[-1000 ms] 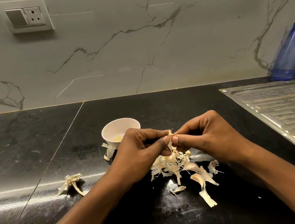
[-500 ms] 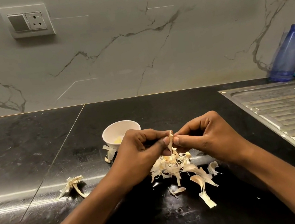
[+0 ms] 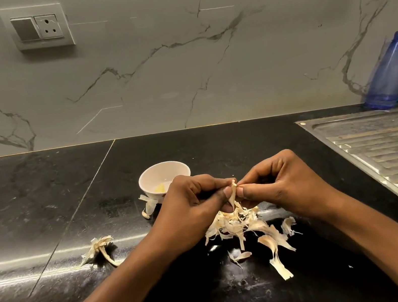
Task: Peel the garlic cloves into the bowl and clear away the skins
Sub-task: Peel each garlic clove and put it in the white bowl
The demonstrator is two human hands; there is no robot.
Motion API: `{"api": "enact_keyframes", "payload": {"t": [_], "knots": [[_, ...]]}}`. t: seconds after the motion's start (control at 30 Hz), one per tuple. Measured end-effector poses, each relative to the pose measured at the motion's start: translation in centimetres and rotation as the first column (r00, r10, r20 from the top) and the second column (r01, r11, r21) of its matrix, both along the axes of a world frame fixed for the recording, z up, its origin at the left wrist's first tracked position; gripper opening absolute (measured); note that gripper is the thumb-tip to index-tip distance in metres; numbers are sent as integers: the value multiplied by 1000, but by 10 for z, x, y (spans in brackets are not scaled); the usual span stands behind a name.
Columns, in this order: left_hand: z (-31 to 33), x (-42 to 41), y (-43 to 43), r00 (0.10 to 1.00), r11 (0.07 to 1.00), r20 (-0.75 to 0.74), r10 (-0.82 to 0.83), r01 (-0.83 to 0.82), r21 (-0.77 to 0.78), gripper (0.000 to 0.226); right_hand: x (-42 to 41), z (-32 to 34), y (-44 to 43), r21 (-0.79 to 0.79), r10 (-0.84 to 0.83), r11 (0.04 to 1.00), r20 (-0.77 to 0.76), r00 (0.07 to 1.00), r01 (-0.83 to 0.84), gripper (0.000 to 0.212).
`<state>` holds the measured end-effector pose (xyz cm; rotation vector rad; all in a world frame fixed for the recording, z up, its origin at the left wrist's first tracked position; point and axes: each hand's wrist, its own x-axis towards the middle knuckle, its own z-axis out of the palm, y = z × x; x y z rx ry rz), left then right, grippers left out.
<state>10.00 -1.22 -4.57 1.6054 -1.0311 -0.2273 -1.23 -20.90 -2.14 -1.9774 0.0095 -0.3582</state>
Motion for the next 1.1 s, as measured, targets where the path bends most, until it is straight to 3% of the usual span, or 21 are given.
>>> {"api": "enact_keyframes", "payload": {"t": [0.43,0.87,1.1], "knots": [[0,3,2,999,999,25,-47,46,20,20,-3,5,-2,69,62,996,-70,996,-57,14],[1,0,2,996,998,76,-41,38,45,20,0,0,5,56,-23,998,-39,999,25,3],[4,2,3,996,997,62,-65,63,35,19,-2,6,-1,118,84,991,-118,990,-70,12]]}}
